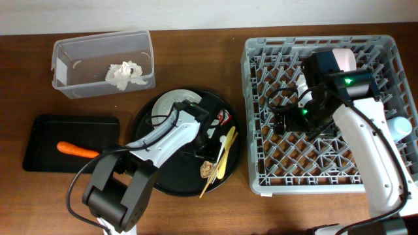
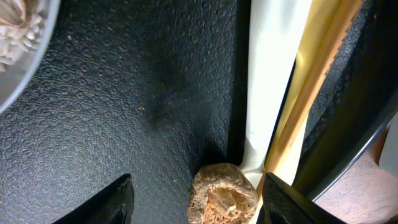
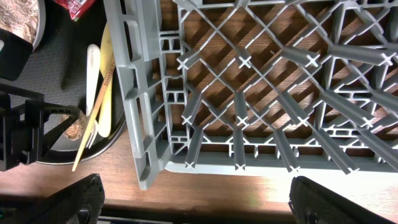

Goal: Sort waste into correct bins and load items into the dishwasher rack

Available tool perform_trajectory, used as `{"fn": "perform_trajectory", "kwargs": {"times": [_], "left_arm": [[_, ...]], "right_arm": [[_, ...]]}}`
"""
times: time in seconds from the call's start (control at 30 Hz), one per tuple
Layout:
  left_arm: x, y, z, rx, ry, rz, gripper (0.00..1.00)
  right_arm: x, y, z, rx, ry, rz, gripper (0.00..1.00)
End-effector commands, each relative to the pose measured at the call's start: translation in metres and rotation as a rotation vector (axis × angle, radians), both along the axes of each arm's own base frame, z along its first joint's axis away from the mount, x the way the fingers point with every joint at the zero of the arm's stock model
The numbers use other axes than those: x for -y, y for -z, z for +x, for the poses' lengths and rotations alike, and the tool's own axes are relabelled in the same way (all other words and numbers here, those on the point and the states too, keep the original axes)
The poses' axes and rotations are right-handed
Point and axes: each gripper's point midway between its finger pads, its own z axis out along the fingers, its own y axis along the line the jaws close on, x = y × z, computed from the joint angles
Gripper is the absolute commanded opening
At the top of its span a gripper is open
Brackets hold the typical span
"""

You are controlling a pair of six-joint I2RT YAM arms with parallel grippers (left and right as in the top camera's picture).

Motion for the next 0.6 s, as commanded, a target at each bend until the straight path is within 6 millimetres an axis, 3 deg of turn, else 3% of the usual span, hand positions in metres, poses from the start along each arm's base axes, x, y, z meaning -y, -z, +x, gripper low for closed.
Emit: {"fn": "perform_trajectory", "kwargs": {"times": [0.0, 0.1, 0.17, 0.27, 0.4, 0.43, 0.5, 0.57], "left_arm": [[0.002, 0.007, -0.013, -0.023, 0.016, -0.002, 0.66], [0.009, 0.020, -0.036, -0.045, 0.069, 0.011, 0.66], [0.008, 0.020, -0.037, -0.045, 0.057, 0.030, 0.64], [-0.002, 0.020, -0.040, -0.053, 0.057, 0.075, 0.48], [-0.002, 0.018, -0.035, -0.030, 0.058, 0.086, 0.08], [-0.001, 0.016, -0.034, -0.028, 0.058, 0.085, 0.08], [-0.017, -0.002, -0.023, 0.034, 0.064, 0.176, 0.06], [-0.036, -0.045, -0.004, 0.155, 0.041, 0.231, 0.06]], "right_arm": [[0.003, -0.003, -0.001, 0.009, 0.012, -0.008, 0.99], [0.003, -0.003, -0.001, 0.008, 0.012, -0.008, 0.98], [0.003, -0.003, -0.001, 0.007, 0.012, -0.008, 0.99], [0.003, -0.003, -0.002, 0.007, 0.011, -0.008, 0.99], [0.003, -0.003, -0.002, 0.006, 0.011, -0.008, 0.99], [0.003, -0.003, -0.002, 0.006, 0.011, -0.008, 0.99], [0.003, -0.003, -0.002, 0.006, 0.011, -0.008, 0.99], [0.004, -0.003, -0.002, 0.006, 0.011, -0.008, 0.99]]}}
